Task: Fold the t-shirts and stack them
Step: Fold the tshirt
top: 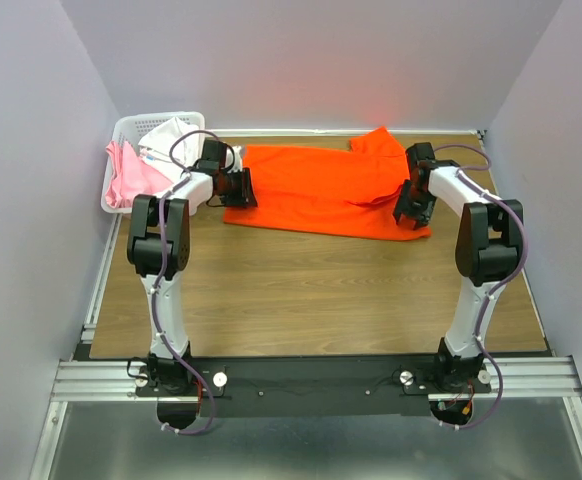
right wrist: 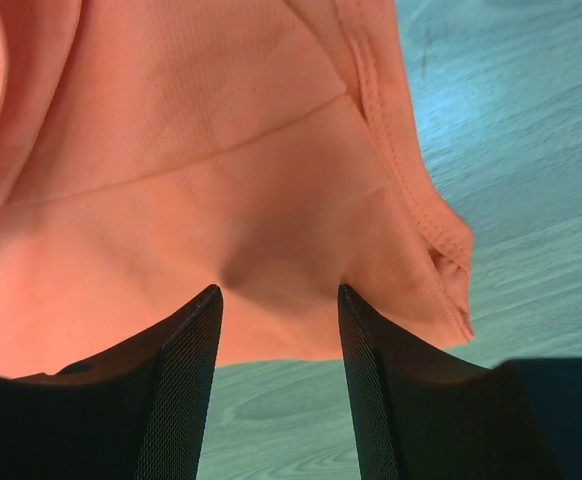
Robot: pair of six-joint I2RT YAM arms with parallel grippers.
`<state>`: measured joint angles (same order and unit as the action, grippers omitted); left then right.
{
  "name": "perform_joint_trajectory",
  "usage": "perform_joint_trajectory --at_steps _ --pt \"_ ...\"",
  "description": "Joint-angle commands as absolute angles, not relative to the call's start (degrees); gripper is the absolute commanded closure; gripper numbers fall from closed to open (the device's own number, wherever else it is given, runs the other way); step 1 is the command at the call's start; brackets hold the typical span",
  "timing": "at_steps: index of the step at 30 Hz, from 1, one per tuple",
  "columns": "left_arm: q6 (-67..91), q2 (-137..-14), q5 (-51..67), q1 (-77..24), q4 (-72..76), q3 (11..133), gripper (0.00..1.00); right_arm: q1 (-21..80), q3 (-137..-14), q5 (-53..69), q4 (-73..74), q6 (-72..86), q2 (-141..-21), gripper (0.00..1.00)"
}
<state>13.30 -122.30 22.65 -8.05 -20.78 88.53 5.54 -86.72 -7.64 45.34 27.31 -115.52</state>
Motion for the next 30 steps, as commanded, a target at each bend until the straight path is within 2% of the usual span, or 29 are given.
perform_joint_trajectory --at_steps 1,7,20,25,30 --pt "10.99 -121.73 21.54 -8.17 -22.5 84.73 0.52 5.36 -85.35 -11.25 43.59 26.63 -116.9 0.43" --pt "10.02 -118.75 19.07 -8.17 -22.24 80.08 0.52 5.36 -79.73 -12.39 43.68 27.77 -114.0 0.44" --pt "12.74 -106.36 20.21 -9.05 -19.95 60.4 0.52 5.36 -66.01 -8.62 47.02 31.64 -103.54 0.45" --pt "15.73 -99.94 21.97 -9.67 -19.51 55.82 0.52 5.45 -67.41 -5.9 48.78 30.24 -100.37 0.45" --pt "14.59 -97.12 21.8 -9.67 -22.49 58.35 0.51 7.29 -72.59 -3.17 49.92 29.27 -99.93 0.45"
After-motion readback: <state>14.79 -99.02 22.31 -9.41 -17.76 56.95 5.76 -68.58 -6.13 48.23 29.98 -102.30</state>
